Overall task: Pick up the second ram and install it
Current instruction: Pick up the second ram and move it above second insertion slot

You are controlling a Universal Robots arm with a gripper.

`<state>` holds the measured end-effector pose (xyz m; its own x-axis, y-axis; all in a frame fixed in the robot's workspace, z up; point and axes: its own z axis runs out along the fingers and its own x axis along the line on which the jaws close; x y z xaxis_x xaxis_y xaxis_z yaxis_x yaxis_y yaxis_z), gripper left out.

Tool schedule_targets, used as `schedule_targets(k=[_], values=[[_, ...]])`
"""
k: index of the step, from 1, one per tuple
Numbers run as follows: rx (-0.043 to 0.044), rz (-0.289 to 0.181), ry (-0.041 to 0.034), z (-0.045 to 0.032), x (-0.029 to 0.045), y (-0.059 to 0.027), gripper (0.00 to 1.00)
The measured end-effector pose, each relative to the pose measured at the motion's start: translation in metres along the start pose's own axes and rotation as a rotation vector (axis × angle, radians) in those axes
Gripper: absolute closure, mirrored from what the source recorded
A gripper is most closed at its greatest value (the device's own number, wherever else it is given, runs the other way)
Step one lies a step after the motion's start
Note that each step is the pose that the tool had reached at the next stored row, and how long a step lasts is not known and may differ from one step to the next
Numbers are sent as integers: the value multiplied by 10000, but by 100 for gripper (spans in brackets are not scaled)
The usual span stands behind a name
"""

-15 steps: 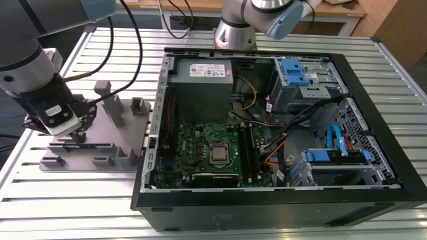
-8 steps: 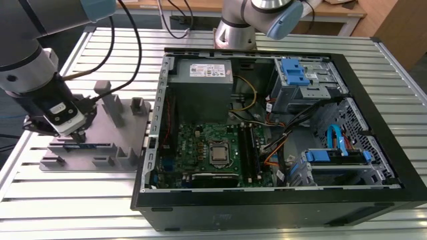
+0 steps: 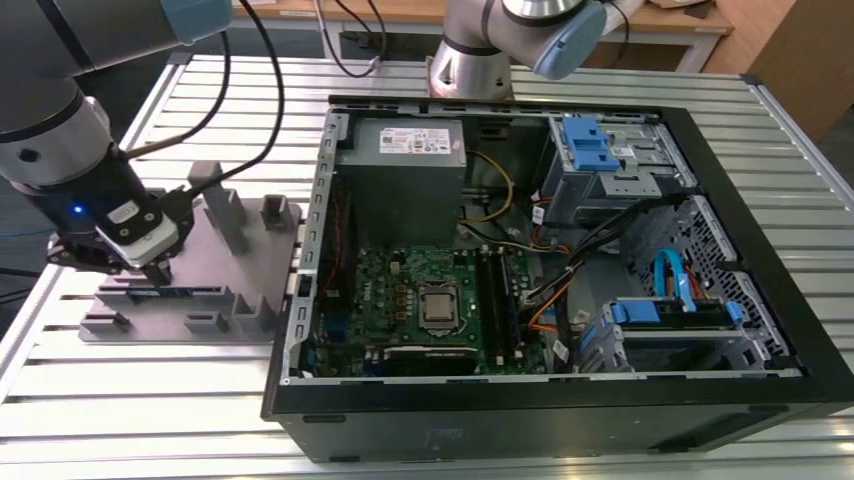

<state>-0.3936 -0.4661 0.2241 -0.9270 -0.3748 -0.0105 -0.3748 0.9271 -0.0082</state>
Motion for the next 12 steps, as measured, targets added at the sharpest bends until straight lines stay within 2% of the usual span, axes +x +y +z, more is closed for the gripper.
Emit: schedule_targets(k=[12], values=[[-13, -1245, -10, 0, 0, 0, 90]])
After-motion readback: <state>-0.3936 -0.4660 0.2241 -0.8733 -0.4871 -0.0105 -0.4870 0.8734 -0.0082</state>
